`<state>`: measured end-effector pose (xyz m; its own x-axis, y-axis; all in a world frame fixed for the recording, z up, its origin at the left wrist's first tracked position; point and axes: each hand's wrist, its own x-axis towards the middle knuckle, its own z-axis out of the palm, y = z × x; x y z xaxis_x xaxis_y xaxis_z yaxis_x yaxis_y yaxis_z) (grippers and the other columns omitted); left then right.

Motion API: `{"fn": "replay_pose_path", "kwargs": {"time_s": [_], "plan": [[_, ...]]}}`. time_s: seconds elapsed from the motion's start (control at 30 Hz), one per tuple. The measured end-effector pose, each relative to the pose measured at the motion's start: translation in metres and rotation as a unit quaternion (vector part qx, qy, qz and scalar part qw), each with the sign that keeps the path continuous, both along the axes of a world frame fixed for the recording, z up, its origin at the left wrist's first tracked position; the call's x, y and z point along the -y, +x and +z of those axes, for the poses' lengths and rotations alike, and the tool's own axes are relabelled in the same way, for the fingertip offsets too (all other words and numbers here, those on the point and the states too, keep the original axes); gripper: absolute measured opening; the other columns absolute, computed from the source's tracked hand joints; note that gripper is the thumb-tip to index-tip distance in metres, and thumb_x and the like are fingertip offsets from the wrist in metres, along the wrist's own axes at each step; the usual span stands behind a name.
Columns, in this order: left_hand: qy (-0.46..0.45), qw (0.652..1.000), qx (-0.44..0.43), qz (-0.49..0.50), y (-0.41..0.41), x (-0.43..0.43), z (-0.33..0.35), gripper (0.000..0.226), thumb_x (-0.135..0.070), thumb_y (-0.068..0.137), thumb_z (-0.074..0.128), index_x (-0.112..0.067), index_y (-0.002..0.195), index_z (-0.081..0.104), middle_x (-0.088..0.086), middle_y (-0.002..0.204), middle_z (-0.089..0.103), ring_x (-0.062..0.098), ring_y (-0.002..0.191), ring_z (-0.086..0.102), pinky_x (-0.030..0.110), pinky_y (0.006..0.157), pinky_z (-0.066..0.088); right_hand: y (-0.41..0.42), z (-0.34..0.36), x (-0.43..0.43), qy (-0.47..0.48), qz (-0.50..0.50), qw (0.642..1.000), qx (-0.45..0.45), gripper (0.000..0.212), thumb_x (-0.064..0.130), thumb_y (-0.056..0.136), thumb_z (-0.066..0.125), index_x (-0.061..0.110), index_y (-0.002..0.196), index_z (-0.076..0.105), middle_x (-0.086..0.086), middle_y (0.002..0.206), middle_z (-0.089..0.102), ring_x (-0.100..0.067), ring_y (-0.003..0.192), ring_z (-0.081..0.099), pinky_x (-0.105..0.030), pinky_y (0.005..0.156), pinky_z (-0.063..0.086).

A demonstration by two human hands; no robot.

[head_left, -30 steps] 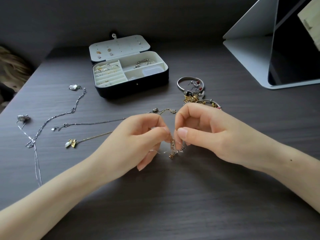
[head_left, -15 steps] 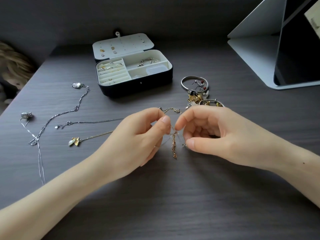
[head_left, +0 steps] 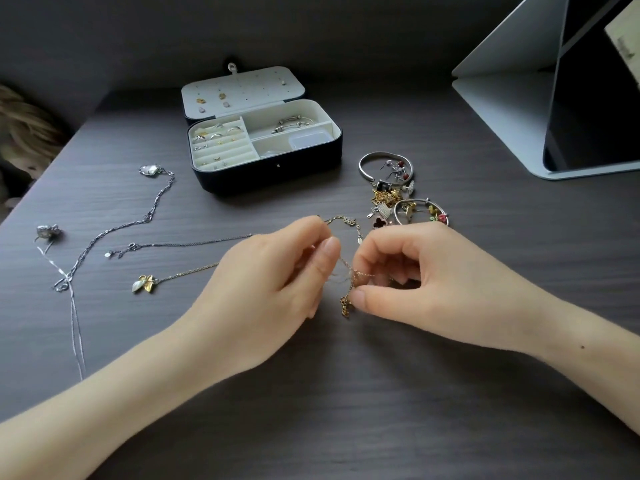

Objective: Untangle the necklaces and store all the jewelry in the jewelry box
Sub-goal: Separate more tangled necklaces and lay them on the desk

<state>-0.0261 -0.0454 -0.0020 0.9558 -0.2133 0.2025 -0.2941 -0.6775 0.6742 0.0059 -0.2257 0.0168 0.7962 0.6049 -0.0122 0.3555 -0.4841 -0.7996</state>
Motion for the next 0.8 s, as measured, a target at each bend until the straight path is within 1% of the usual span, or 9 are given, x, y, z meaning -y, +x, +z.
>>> {"fn": "replay_pose_path", "kwargs": {"time_s": [0.07, 0.13, 0.2, 0.23, 0.33, 0.43, 0.5, 0.6, 0.8], "plan": [[0.097, 0.993, 0.071, 0.002, 0.002, -0.001, 0.0, 0.024, -0.042, 0.093, 0.036, -0.028, 0.073, 0.042, -0.008, 0.06, 0.051, 0.01, 0.059, 0.042, 0.026, 0.057, 0.033, 0.001, 0.004, 0.003, -0.017, 0.005, 1.0, -0.002, 0.01, 0.032, 0.069, 0.072, 0.026, 0.067, 0.065, 0.004, 0.065, 0.058, -0.016, 0.062, 0.051, -0.03, 0.059, 0.043], [0.127, 0.986, 0.104, -0.013, 0.005, -0.001, 0.0, 0.021, -0.04, 0.092, 0.037, -0.03, 0.076, 0.044, -0.01, 0.075, 0.051, 0.011, 0.068, 0.042, 0.025, 0.064, 0.033, 0.002, 0.008, 0.006, -0.024, 0.011, 1.0, -0.005, 0.009, 0.033, 0.067, 0.072, 0.028, 0.065, 0.065, 0.007, 0.064, 0.054, -0.006, 0.057, 0.046, -0.017, 0.053, 0.038], [0.084, 0.992, 0.095, -0.029, 0.006, -0.001, -0.002, 0.023, -0.038, 0.092, 0.041, -0.027, 0.075, 0.051, -0.008, 0.089, 0.055, 0.013, 0.081, 0.048, 0.024, 0.074, 0.036, 0.003, 0.011, 0.008, -0.022, 0.019, 0.999, -0.027, 0.008, 0.03, 0.068, 0.072, 0.026, 0.066, 0.066, 0.006, 0.065, 0.057, 0.0, 0.054, 0.046, -0.012, 0.053, 0.036], [0.032, 0.996, 0.071, -0.037, 0.006, 0.0, -0.001, 0.024, -0.038, 0.091, 0.042, -0.024, 0.074, 0.053, -0.008, 0.091, 0.057, 0.012, 0.085, 0.052, 0.021, 0.077, 0.037, 0.004, 0.013, 0.009, -0.012, 0.024, 0.998, -0.049, 0.007, 0.027, 0.069, 0.073, 0.024, 0.068, 0.066, 0.004, 0.067, 0.062, 0.001, 0.053, 0.047, -0.012, 0.053, 0.037], [-0.156, 0.984, -0.059, -0.064, 0.005, 0.002, 0.002, 0.028, -0.036, 0.089, 0.052, -0.012, 0.08, 0.061, -0.008, 0.078, 0.062, 0.005, 0.073, 0.058, 0.013, 0.069, 0.041, 0.005, 0.016, 0.011, 0.032, 0.043, 0.99, -0.129, 0.012, 0.009, 0.075, 0.073, 0.016, 0.071, 0.064, -0.002, 0.071, 0.069, -0.006, 0.06, 0.058, -0.019, 0.058, 0.047], [-0.261, 0.952, -0.144, -0.068, 0.004, 0.004, 0.001, 0.03, -0.03, 0.089, 0.048, -0.003, 0.08, 0.059, 0.002, 0.071, 0.065, 0.014, 0.06, 0.058, 0.019, 0.06, 0.044, 0.005, 0.017, 0.012, 0.048, 0.055, 0.98, -0.183, 0.017, -0.001, 0.077, 0.07, 0.013, 0.072, 0.061, -0.002, 0.066, 0.067, -0.009, 0.061, 0.061, -0.016, 0.061, 0.049], [-0.283, 0.942, -0.167, -0.065, 0.003, 0.006, 0.001, 0.028, -0.03, 0.088, 0.046, -0.007, 0.075, 0.055, 0.002, 0.068, 0.064, 0.014, 0.056, 0.055, 0.017, 0.054, 0.041, 0.006, 0.016, 0.012, 0.045, 0.055, 0.978, -0.197, 0.019, -0.004, 0.078, 0.068, 0.014, 0.072, 0.062, -0.003, 0.068, 0.068, -0.01, 0.062, 0.062, -0.016, 0.062, 0.049], [-0.276, 0.941, -0.19, -0.039, 0.004, 0.007, 0.003, 0.026, -0.036, 0.085, 0.047, -0.016, 0.07, 0.055, -0.004, 0.065, 0.062, 0.012, 0.058, 0.053, 0.015, 0.053, 0.041, 0.008, 0.017, 0.012, 0.038, 0.049, 0.978, -0.199, 0.02, -0.005, 0.08, 0.067, 0.015, 0.074, 0.064, 0.001, 0.068, 0.067, -0.008, 0.062, 0.061, -0.016, 0.064, 0.049], [-0.262, 0.945, -0.194, -0.038, 0.003, 0.007, 0.004, 0.026, -0.034, 0.085, 0.048, -0.015, 0.068, 0.055, -0.005, 0.058, 0.058, 0.015, 0.057, 0.044, 0.013, 0.05, 0.037, 0.007, 0.017, 0.011, 0.025, 0.048, 0.982, -0.181, 0.019, -0.001, 0.079, 0.067, 0.017, 0.074, 0.068, 0.002, 0.068, 0.069, -0.006, 0.063, 0.061, -0.016, 0.067, 0.05]]}}
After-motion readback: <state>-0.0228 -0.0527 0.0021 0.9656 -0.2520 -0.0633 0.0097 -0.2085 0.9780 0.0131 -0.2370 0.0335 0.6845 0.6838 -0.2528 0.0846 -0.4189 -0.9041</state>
